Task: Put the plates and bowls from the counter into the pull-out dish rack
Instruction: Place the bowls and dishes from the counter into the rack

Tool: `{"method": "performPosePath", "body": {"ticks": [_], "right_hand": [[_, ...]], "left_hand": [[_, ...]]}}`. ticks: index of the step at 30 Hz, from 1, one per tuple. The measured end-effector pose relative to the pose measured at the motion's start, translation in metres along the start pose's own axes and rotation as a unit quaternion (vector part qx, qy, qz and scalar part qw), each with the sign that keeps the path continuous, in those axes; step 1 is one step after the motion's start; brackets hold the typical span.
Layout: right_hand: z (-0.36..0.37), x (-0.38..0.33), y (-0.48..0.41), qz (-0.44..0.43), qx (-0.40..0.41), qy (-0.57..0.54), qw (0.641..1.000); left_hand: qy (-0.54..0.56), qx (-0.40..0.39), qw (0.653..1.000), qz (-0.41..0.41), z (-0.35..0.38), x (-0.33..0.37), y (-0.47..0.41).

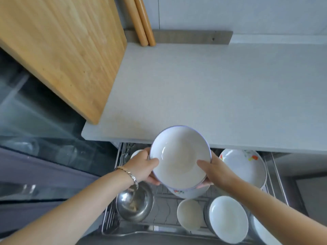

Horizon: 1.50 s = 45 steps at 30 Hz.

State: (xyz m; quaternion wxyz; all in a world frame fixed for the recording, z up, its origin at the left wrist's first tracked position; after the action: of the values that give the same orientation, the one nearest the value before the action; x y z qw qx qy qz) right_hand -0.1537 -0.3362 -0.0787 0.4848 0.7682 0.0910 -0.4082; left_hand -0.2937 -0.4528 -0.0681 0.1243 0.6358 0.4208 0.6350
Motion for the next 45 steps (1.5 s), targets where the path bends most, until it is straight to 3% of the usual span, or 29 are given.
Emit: {"method": "performPosePath", "body": {"ticks": [5, 10, 15, 19, 21, 24, 28, 30, 32, 36, 39, 42, 45], "right_hand": [[0.056, 0.076, 0.002, 0.109, -0.032, -0.007, 0.993], [0.119, 0.12, -0.025, 0.12, -0.046, 0.054, 0.99], [0.179, 0.151, -0.059, 0.168, -0.053, 0.051, 0.983], [0.212, 0.157, -0.087, 0.188, -0.055, 0.082, 0.977], [0.223, 0.164, -0.095, 0.22, -0.047, 0.084, 0.971], [0.23, 0.18, -0.098, 0.264, -0.03, 0.116, 0.957], [0.216, 0.179, -0.1, 0.225, 0.069, 0.153, 0.96], [0.215, 0.178, -0.1, 0.224, 0.056, 0.186, 0.955], [0.216, 0.176, -0.103, 0.214, 0.044, 0.227, 0.949], [0.216, 0.18, -0.106, 0.236, 0.048, 0.25, 0.938], [0.219, 0.184, -0.108, 0.238, 0.016, 0.212, 0.948], [0.221, 0.187, -0.11, 0.25, -0.027, 0.156, 0.955], [0.223, 0.187, -0.109, 0.25, -0.056, 0.176, 0.95]], "left_hand": [[0.011, -0.005, 0.993, -0.121, 0.004, -0.099, 0.005], [-0.045, 0.018, 0.978, -0.204, -0.022, -0.175, -0.02], [-0.304, 0.064, 0.943, -0.118, -0.075, -0.19, -0.064], [-0.51, 0.021, 0.852, -0.116, -0.085, -0.2, -0.093], [-0.55, 0.001, 0.825, -0.13, -0.082, -0.205, -0.106], [-0.554, -0.009, 0.822, -0.129, -0.07, -0.211, -0.124], [-0.578, -0.027, 0.809, -0.102, -0.057, -0.217, -0.136], [-0.601, -0.029, 0.794, -0.083, -0.058, -0.215, -0.137], [-0.598, -0.031, 0.797, -0.076, -0.061, -0.215, -0.137], [-0.49, -0.055, 0.866, -0.087, -0.063, -0.225, -0.133], [-0.45, -0.046, 0.889, -0.077, -0.065, -0.227, -0.131], [-0.466, -0.055, 0.88, -0.072, -0.063, -0.229, -0.134], [-0.503, -0.078, 0.856, -0.091, -0.059, -0.235, -0.134]]}}
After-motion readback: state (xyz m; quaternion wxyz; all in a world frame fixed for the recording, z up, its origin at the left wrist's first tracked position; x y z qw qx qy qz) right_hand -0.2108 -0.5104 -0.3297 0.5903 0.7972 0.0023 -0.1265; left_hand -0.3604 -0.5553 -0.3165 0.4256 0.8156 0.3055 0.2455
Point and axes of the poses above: each hand's wrist, its own y-axis away from the middle knuckle, its own z-axis out of the palm, x = y × z, the point moved 8 cm from there along -y, towards the middle knuckle, and after that the axes turned 2 degrees about z, right-handed, at the moved point
